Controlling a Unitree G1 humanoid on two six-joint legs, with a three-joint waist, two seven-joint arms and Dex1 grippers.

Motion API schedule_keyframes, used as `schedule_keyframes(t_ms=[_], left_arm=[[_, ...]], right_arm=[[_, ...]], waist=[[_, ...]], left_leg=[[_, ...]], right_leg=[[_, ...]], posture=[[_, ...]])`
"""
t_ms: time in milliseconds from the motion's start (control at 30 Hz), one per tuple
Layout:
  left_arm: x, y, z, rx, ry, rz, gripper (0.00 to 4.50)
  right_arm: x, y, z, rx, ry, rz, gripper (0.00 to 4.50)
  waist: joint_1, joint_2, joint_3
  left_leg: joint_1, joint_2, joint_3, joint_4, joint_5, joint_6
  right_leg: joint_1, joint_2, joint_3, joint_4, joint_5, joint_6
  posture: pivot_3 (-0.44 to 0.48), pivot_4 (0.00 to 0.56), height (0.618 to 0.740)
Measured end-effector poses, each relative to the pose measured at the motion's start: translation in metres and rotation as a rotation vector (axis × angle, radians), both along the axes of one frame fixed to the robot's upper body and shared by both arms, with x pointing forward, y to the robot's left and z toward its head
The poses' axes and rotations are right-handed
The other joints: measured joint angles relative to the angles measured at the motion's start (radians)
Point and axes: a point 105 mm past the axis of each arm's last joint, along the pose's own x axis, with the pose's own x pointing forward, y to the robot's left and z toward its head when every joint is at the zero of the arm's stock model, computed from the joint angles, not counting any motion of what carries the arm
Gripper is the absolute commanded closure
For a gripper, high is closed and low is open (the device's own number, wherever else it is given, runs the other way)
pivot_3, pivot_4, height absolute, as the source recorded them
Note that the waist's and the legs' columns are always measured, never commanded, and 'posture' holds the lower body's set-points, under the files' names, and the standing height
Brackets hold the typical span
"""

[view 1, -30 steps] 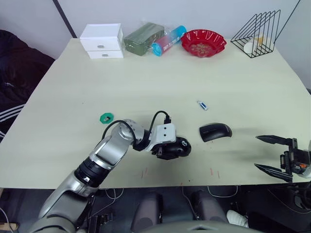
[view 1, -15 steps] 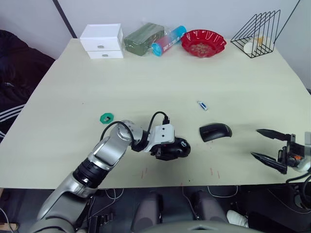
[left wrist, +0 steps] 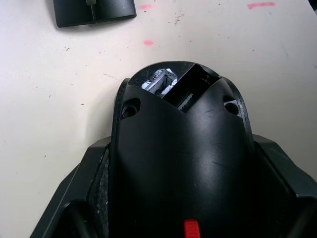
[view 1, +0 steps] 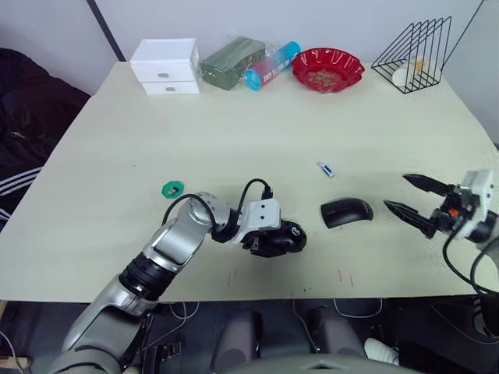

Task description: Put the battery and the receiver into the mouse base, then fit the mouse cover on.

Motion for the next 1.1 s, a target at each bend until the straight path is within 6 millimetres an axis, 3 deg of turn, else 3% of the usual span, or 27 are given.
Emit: schedule_keyframes(t_ms=[167, 467, 567, 767, 933, 1100], left_arm=[[0.0, 0.001, 0.0, -0.002, 0.003, 0.006, 1.53], [0.001, 0.001, 0.0, -0.006, 0.006, 0.012, 1.53], [0.001, 0.001, 0.0, -0.005, 0.005, 0.013, 1.53], [0.001, 0.001, 0.0, -0.005, 0.007, 0.013, 1.53], [0.001, 0.001, 0.0, -0.005, 0.005, 0.012, 1.53], [0.001, 0.002, 0.0, -0.005, 0.005, 0.015, 1.53]], right_arm=[[0.012, 0.006, -0.004, -0.048, 0.044, -0.048, 0.0], [0.059, 0.035, -0.008, -0.162, 0.129, -0.118, 0.0], [0.066, 0.042, -0.016, -0.18, 0.165, -0.127, 0.0], [0.08, 0.059, -0.013, -0.166, 0.179, -0.124, 0.0], [0.087, 0.063, -0.034, -0.203, 0.232, -0.103, 0.0], [0.096, 0.071, -0.036, -0.179, 0.233, -0.086, 0.0]], waist=[[0.0, 0.0, 0.0], [-0.003, 0.0, 0.0], [-0.004, 0.0, 0.0], [-0.005, 0.0, 0.0], [-0.005, 0.0, 0.0], [-0.007, 0.0, 0.0]], left_leg=[[0.0, 0.0, 0.0, 0.0, 0.0, 0.0], [-0.001, 0.0, 0.0, 0.0, 0.0, 0.0], [-0.001, 0.0, 0.0, 0.0, 0.0, 0.0], [-0.001, 0.0, -0.001, 0.0, 0.0, 0.0], [-0.001, 0.0, 0.0, 0.0, 0.0, 0.0], [0.0, 0.0, 0.0, 0.0, 0.0, 0.0]], right_leg=[[0.0, 0.0, 0.0, 0.0, 0.0, 0.0], [0.0, 0.0, -0.001, -0.001, 0.0, 0.0], [0.0, 0.0, -0.001, 0.0, 0.0, 0.0], [0.0, 0.0, -0.001, 0.0, 0.0, 0.0], [0.0, 0.0, -0.001, 0.0, 0.0, 0.0], [0.0, 0.0, -0.001, 0.0, 0.0, 0.0]], posture=[[0.0, 0.15, 0.74], [0.0, 0.15, 0.74], [0.0, 0.15, 0.74], [0.0, 0.15, 0.74], [0.0, 0.15, 0.74], [0.0, 0.15, 0.74]])
